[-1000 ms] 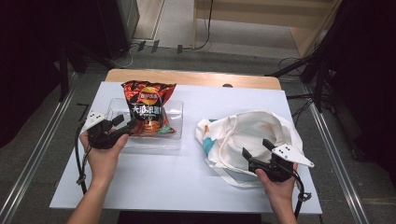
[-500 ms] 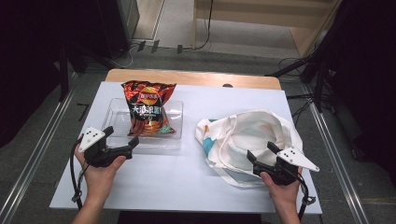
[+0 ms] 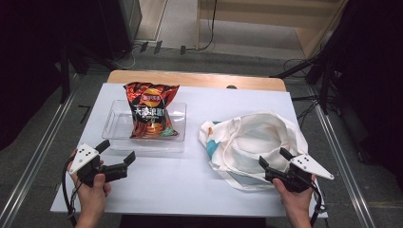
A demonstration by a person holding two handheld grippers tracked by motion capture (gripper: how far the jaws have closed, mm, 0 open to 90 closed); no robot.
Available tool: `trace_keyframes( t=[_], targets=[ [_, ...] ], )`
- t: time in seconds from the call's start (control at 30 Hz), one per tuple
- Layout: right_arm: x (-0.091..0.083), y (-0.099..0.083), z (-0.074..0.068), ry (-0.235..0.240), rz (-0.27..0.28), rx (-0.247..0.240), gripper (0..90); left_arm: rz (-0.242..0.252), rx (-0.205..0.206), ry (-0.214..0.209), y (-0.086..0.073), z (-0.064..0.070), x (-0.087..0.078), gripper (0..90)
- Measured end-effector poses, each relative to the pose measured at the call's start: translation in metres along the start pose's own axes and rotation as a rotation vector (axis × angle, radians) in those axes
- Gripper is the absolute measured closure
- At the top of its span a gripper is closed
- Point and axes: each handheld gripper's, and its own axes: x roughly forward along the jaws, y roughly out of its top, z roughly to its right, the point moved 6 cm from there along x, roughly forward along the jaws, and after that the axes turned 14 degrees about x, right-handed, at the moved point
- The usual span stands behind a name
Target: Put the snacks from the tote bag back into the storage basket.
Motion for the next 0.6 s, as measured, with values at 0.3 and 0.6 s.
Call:
trace_keyframes(
  t=[0.3,0.6],
  targets=[
    [-0.012,-0.005,0.019,-0.033,0.008,0.010,17.2,-0.016,0.008,0.010,-0.018,-0.002,-0.015,0.0],
    [-0.027,-0.007,0.035,-0.053,0.034,0.027,16.6,-0.019,0.005,0.029,-0.027,-0.012,-0.022,0.0]
  ],
)
